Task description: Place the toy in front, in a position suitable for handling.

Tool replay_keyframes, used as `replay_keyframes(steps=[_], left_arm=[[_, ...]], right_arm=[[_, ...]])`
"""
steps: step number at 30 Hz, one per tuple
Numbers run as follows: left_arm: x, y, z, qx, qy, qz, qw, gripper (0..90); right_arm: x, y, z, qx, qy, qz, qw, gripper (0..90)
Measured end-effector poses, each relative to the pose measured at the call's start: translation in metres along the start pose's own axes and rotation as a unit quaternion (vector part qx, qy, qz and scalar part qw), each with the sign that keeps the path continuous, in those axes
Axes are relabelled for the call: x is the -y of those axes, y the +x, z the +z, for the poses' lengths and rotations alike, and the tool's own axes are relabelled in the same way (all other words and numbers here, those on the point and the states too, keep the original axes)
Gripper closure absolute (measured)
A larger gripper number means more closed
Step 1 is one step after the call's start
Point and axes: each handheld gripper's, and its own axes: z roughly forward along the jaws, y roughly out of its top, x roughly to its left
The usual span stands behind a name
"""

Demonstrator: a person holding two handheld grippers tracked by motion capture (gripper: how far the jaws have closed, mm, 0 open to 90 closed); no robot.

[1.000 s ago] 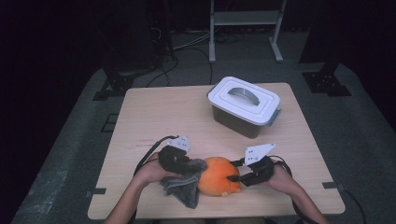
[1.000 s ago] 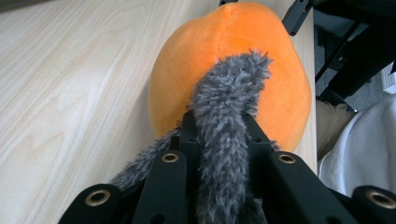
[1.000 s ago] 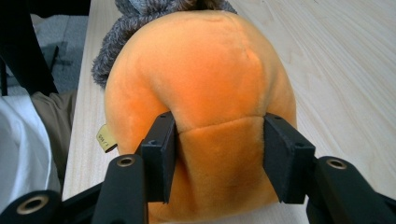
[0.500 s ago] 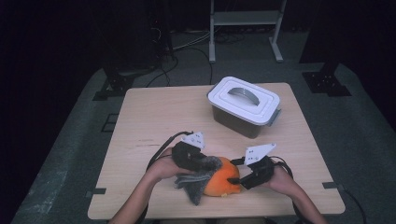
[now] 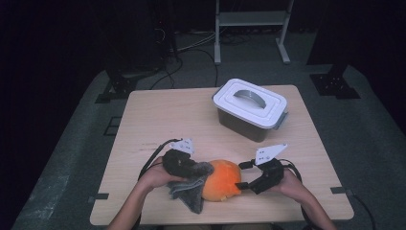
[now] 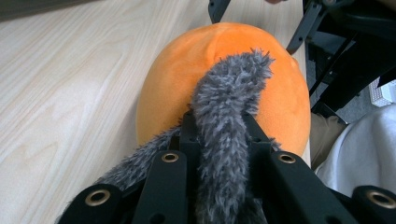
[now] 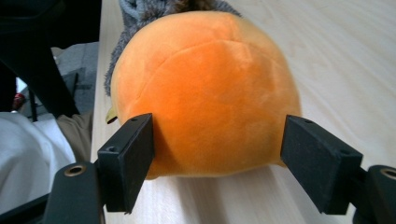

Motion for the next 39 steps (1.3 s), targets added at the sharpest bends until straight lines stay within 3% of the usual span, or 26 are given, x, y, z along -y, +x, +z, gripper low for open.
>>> replay_keyframes(steps=[1, 4, 5, 6, 9, 16, 18, 19, 22, 26, 27, 28, 29, 30, 31, 35, 39], left_arm=[[0.0, 0.0, 0.0, -0.001, 0.001, 0.0, 1.0, 75.4], [-0.002, -0.001, -0.001, -0.005, 0.003, 0.003, 1.0, 75.5], [-0.003, -0.001, -0.002, -0.006, 0.002, 0.005, 1.0, 75.5], [-0.004, -0.002, -0.003, -0.008, 0.0, 0.006, 0.9999, 75.5], [-0.011, -0.005, -0.007, -0.014, 0.005, 0.018, 0.9997, 75.5], [-0.038, -0.021, -0.008, -0.015, 0.01, 0.055, 0.9983, 75.4], [-0.045, -0.025, -0.005, -0.019, 0.026, 0.068, 0.9972, 75.4], [-0.048, -0.024, -0.003, -0.019, 0.029, 0.064, 0.9974, 75.4], [-0.045, -0.022, -0.001, -0.014, 0.027, 0.053, 0.9981, 75.4], [-0.035, -0.015, 0.001, -0.018, 0.032, 0.038, 0.9986, 75.5], [-0.031, -0.013, 0.0, -0.015, 0.025, 0.033, 0.999, 75.5], [-0.029, -0.012, -0.001, -0.013, 0.022, 0.029, 0.9992, 75.5], [-0.026, -0.011, -0.002, -0.013, 0.019, 0.026, 0.9994, 75.5], [-0.024, -0.01, -0.003, -0.013, 0.016, 0.021, 0.9996, 75.5], [-0.022, -0.007, -0.005, -0.017, 0.015, 0.02, 0.9995, 75.5], [-0.018, -0.005, -0.007, -0.018, 0.015, 0.015, 0.9996, 75.5], [-0.014, -0.002, -0.009, -0.017, 0.006, 0.004, 0.9998, 75.5]], right_arm=[[0.0, 0.0, 0.003, -0.004, 0.0, 0.001, 1.0, 25.0], [-0.002, 0.002, 0.007, -0.012, -0.02, 0.007, 0.9997, 44.8], [-0.002, 0.002, 0.007, -0.012, -0.02, 0.007, 0.9997, 44.8], [-0.003, 0.005, 0.004, -0.007, -0.032, -0.003, 0.9994, 56.7], [-0.007, 0.007, 0.002, -0.002, -0.041, -0.007, 0.9991, 62.9], [-0.019, 0.009, 0.002, 0.021, -0.038, -0.024, 0.9988, 65.9], [-0.022, 0.012, 0.003, 0.027, -0.033, -0.032, 0.9986, 66.3], [-0.022, 0.014, 0.004, 0.039, -0.024, -0.039, 0.9982, 66.7], [-0.021, 0.014, 0.004, 0.039, -0.027, -0.038, 0.9982, 66.8], [-0.017, 0.012, 0.004, 0.034, -0.034, -0.027, 0.9985, 56.3], [-0.016, 0.009, 0.002, 0.027, -0.046, -0.013, 0.9985, 42.2], [-0.016, 0.009, 0.002, 0.027, -0.046, -0.013, 0.9985, 42.2], [-0.015, 0.006, 0.001, 0.033, -0.045, 0.0, 0.9985, 31.6], [-0.015, 0.006, 0.001, 0.033, -0.045, 0.0, 0.9985, 31.6], [-0.013, 0.006, 0.003, 0.02, -0.046, 0.007, 0.9987, 26.1], [-0.015, 0.008, 0.013, 0.006, -0.031, 0.005, 0.9995, 21.9], [-0.017, 0.006, 0.017, 0.001, -0.034, 0.013, 0.9993, 22.0]])
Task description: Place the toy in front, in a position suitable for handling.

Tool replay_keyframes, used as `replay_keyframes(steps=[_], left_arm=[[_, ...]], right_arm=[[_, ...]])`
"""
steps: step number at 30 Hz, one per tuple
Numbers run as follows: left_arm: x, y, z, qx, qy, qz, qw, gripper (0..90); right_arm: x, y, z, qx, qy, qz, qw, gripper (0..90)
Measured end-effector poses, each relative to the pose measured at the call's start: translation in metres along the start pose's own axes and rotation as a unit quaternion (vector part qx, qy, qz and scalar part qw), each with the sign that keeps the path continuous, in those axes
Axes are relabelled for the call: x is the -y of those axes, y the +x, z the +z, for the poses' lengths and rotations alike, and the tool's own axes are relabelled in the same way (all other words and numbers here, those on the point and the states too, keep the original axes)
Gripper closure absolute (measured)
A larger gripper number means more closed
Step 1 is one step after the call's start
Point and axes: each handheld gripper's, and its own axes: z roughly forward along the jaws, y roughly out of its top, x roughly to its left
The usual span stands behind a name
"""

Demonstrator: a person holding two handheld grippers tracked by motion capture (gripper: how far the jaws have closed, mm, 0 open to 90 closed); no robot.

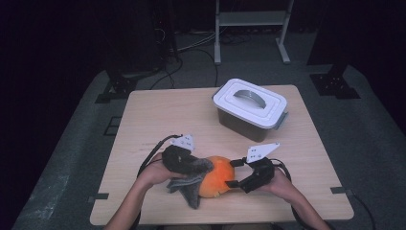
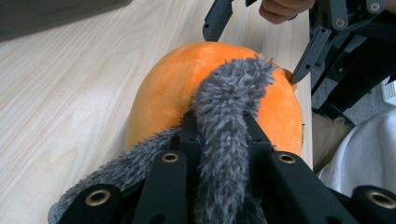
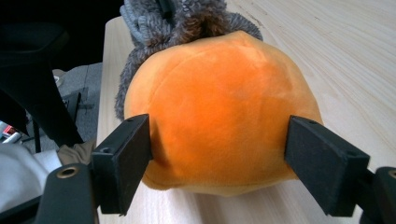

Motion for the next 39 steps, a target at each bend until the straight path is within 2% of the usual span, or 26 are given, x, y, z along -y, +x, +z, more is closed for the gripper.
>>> replay_keyframes(steps=[3, 5, 6, 7, 10, 12, 15, 17, 18, 20, 22, 25, 28, 30, 31, 32, 33, 34, 35, 36, 39], left_arm=[[-0.001, -0.001, 0.002, 0.006, -0.001, -0.003, 1.0, 75.5], [-0.004, -0.003, 0.003, 0.009, 0.002, 0.002, 1.0, 75.5], [-0.007, -0.006, 0.002, 0.01, 0.002, 0.007, 0.9999, 75.5], [-0.01, -0.008, 0.001, 0.009, 0.0, 0.013, 0.9999, 75.5], [-0.022, -0.017, -0.005, 0.01, -0.012, 0.029, 0.9995, 75.5], [-0.031, -0.022, -0.006, 0.005, -0.009, 0.046, 0.9989, 75.4], [-0.037, -0.023, -0.006, 0.007, -0.012, 0.052, 0.9985, 75.4], [-0.035, -0.021, -0.003, 0.002, -0.004, 0.05, 0.9987, 75.4], [-0.029, -0.017, 0.001, -0.007, 0.01, 0.043, 0.999, 75.4], [-0.025, -0.014, 0.001, -0.009, 0.014, 0.038, 0.9992, 75.4], [-0.015, -0.003, -0.003, -0.01, 0.007, 0.015, 0.9998, 75.4], [-0.009, 0.002, -0.006, -0.015, 0.008, 0.008, 0.9998, 75.3], [0.002, 0.009, -0.009, -0.015, 0.003, -0.007, 0.9999, 74.7], [0.004, 0.009, -0.009, -0.012, 0.0, -0.01, 0.9999, 74.7], [0.006, 0.009, -0.008, -0.01, -0.004, -0.012, 0.9999, 74.8], [0.008, 0.007, -0.006, -0.006, -0.004, -0.009, 0.9999, 74.8], [0.008, 0.007, -0.006, -0.006, -0.004, -0.009, 0.9999, 74.8], [0.008, 0.005, -0.003, 0.006, -0.005, -0.005, 1.0, 74.8], [0.008, 0.005, -0.003, 0.006, -0.005, -0.005, 1.0, 74.8], [0.006, 0.001, 0.002, 0.013, -0.002, 0.003, 0.9999, 74.8], [0.001, -0.005, 0.009, 0.028, 0.005, 0.016, 0.9995, 74.8]], right_arm=[[-0.002, 0.001, 0.006, 0.023, 0.013, -0.003, 0.9996, 38.0], [-0.002, 0.005, 0.008, 0.032, 0.023, -0.024, 0.9989, 48.3], [-0.002, 0.005, 0.008, 0.032, 0.023, -0.024, 0.9989, 48.3], [-0.002, 0.007, 0.008, 0.034, 0.027, -0.038, 0.9984, 55.1], [-0.002, 0.007, 0.008, 0.036, 0.029, -0.041, 0.9981, 57.0], [-0.002, 0.007, 0.009, 0.038, 0.033, -0.042, 0.9978, 57.3], [-0.001, 0.007, 0.009, 0.045, 0.039, -0.044, 0.9973, 57.6], [0.0, 0.006, 0.008, 0.045, 0.04, -0.044, 0.9972, 57.9], [0.001, 0.005, 0.008, 0.043, 0.039, -0.041, 0.9975, 58.7], [0.003, 0.003, 0.008, 0.04, 0.039, -0.038, 0.9977, 59.7], [0.003, 0.001, 0.008, 0.039, 0.038, -0.037, 0.9979, 60.1], [0.004, 0.0, 0.008, 0.038, 0.038, -0.035, 0.9979, 60.3], [0.005, -0.002, 0.007, 0.037, 0.039, -0.031, 0.9981, 60.3], [0.006, -0.002, 0.006, 0.034, 0.037, -0.027, 0.9983, 59.8], [0.005, -0.002, 0.006, 0.031, 0.036, -0.026, 0.9985, 56.8], [0.004, -0.003, 0.006, 0.022, 0.037, -0.019, 0.9989, 45.6], [0.004, -0.003, 0.006, 0.022, 0.037, -0.019, 0.9989, 45.6], [0.001, -0.003, 0.003, 0.017, 0.023, -0.014, 0.9995, 37.2], [0.001, -0.003, 0.003, 0.017, 0.023, -0.014, 0.9995, 37.2], [-0.004, -0.004, -0.001, 0.012, 0.009, -0.009, 0.9998, 29.1], [-0.012, -0.003, 0.0, 0.01, 0.018, -0.021, 0.9996, 23.9]])
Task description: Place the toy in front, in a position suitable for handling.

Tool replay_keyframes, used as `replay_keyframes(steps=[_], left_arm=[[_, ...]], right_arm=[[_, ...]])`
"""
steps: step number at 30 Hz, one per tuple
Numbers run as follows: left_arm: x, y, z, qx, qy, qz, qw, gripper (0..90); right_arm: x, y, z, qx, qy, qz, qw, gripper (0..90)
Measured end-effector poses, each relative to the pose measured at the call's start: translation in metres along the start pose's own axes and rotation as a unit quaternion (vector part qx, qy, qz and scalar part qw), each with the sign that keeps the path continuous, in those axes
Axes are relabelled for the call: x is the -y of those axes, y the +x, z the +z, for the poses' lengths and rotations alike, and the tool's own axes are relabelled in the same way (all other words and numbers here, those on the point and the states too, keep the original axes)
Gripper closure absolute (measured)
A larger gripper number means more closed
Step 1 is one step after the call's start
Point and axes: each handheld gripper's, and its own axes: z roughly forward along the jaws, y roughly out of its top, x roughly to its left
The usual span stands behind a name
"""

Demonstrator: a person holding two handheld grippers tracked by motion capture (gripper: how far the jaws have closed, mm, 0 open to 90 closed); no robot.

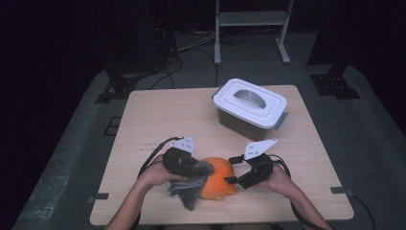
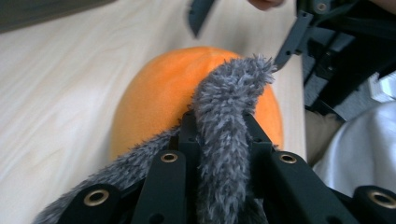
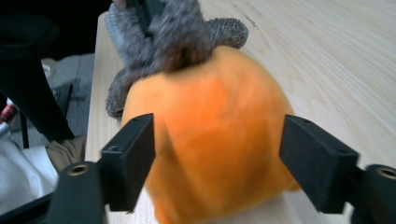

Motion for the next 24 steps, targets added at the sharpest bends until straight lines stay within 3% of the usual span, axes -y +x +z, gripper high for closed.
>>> replay_keyframes(steps=[2, 3, 5, 7, 9, 11, 16, 24], left_arm=[[-0.001, -0.002, 0.002, 0.003, 0.0, 0.004, 1.0, 74.8], [-0.002, -0.004, 0.003, 0.008, 0.002, 0.009, 0.9999, 74.8], [-0.004, -0.008, 0.007, 0.011, 0.007, 0.014, 0.9998, 74.7], [-0.004, -0.008, 0.007, 0.012, 0.006, 0.014, 0.9998, 74.7], [-0.003, -0.006, 0.006, 0.01, 0.003, 0.011, 0.9999, 74.8], [-0.002, -0.005, 0.004, 0.012, 0.0, 0.012, 0.9999, 74.8], [0.006, -0.002, 0.0, 0.012, -0.014, 0.003, 0.9998, 74.9], [0.029, 0.006, -0.015, -0.011, -0.021, -0.022, 0.9995, 74.9]], right_arm=[[-0.002, 0.0, 0.002, -0.003, 0.006, -0.001, 1.0, 22.9], [-0.003, 0.001, 0.008, -0.006, 0.026, -0.008, 0.9996, 21.2], [-0.001, 0.003, 0.015, -0.009, 0.039, -0.012, 0.9991, 18.7], [0.0, 0.004, 0.017, -0.006, 0.04, -0.015, 0.9991, 19.7], [0.003, 0.006, 0.016, 0.007, 0.043, -0.022, 0.9988, 32.5], [0.005, 0.008, 0.015, 0.01, 0.041, -0.024, 0.9988, 37.7], [0.008, 0.01, 0.013, 0.011, 0.038, -0.027, 0.9988, 41.0], [0.014, 0.014, 0.01, 0.018, 0.036, -0.03, 0.9988, 41.2]])
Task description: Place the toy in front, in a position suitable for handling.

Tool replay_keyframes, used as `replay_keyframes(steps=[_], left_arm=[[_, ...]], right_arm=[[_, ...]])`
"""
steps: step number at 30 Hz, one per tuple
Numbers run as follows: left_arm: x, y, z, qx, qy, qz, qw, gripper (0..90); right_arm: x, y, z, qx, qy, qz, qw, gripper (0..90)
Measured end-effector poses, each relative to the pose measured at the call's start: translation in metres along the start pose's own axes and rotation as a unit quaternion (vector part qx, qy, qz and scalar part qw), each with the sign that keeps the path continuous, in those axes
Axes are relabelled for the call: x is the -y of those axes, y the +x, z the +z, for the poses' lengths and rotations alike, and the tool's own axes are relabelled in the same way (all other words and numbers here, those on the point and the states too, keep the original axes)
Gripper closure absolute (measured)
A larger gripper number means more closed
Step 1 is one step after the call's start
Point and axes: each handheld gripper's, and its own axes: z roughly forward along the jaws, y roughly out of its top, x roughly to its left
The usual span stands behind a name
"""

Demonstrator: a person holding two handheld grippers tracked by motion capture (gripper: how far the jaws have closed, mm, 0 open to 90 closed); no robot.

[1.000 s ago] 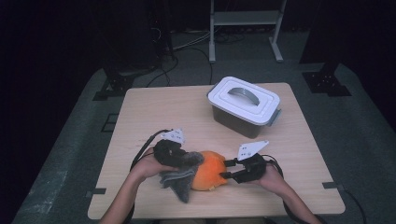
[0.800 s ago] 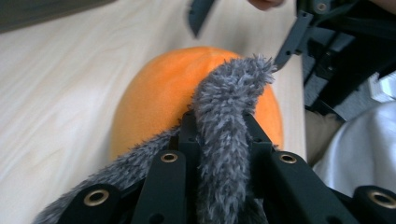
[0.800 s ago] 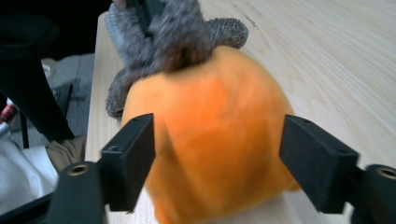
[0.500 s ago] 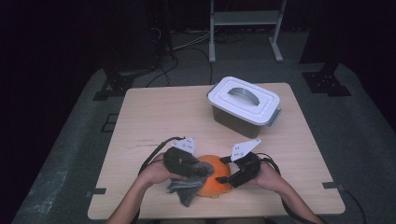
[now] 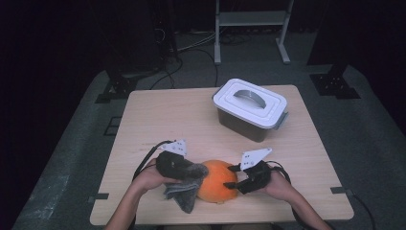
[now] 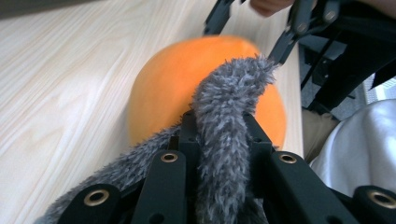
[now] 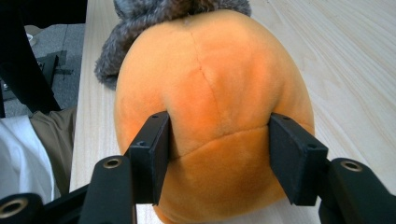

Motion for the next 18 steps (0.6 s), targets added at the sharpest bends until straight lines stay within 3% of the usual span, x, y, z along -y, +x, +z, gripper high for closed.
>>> replay_keyframes(steps=[6, 10, 11, 15, 18], left_arm=[[0.015, 0.008, -0.008, -0.011, 0.006, -0.023, 0.9997, 74.9], [0.017, 0.011, -0.01, 0.012, -0.028, -0.041, 0.9987, 74.8], [0.012, 0.01, -0.008, 0.016, -0.036, -0.035, 0.9986, 74.9], [0.0, 0.005, -0.004, 0.015, -0.029, -0.016, 0.9994, 74.8], [-0.009, 0.001, -0.003, 0.022, -0.041, -0.004, 0.9989, 74.8]], right_arm=[[0.003, 0.002, -0.002, 0.002, 0.0, 0.002, 1.0, 40.9], [0.005, 0.0, -0.003, 0.0, -0.002, 0.007, 1.0, 40.8], [0.005, 0.001, -0.003, 0.001, -0.002, 0.007, 1.0, 40.6], [0.003, 0.002, -0.002, 0.004, 0.001, 0.004, 1.0, 40.5], [0.006, 0.001, -0.004, 0.002, 0.0, 0.008, 1.0, 40.5]])
